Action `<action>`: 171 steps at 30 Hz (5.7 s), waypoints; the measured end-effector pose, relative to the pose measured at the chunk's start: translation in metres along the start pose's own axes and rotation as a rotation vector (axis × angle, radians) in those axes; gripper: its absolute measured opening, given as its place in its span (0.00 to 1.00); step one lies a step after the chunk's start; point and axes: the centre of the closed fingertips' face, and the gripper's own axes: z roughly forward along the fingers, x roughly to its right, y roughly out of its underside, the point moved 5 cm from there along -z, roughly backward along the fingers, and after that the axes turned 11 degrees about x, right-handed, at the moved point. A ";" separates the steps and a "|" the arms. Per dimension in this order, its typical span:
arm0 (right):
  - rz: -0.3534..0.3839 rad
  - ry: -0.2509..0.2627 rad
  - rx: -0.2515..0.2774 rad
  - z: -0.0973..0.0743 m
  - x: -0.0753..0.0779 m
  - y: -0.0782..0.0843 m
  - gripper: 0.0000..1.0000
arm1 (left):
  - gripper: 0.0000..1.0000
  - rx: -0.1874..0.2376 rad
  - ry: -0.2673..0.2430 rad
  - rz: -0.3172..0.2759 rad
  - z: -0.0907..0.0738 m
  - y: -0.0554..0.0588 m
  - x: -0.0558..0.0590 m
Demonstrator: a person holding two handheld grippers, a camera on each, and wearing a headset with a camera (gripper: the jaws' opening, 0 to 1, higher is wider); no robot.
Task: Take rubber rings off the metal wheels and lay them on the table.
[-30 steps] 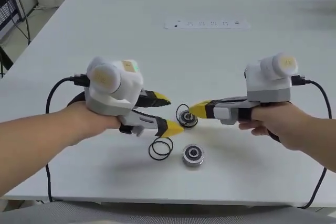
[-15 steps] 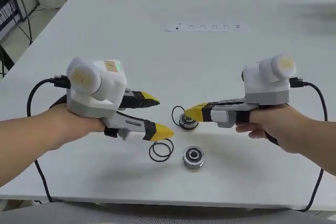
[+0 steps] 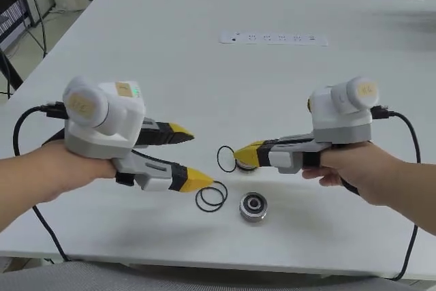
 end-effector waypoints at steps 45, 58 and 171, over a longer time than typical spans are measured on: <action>-0.121 -0.064 -0.096 0.019 -0.015 0.017 0.24 | 0.59 -0.010 -0.018 -0.021 -0.017 0.009 0.002; -0.147 -0.038 -0.078 0.015 -0.011 0.012 0.37 | 0.59 -0.020 -0.015 -0.018 -0.015 0.009 0.001; -0.276 0.125 -0.099 -0.020 0.060 0.031 0.13 | 0.23 -0.049 0.022 -0.009 0.098 0.014 -0.019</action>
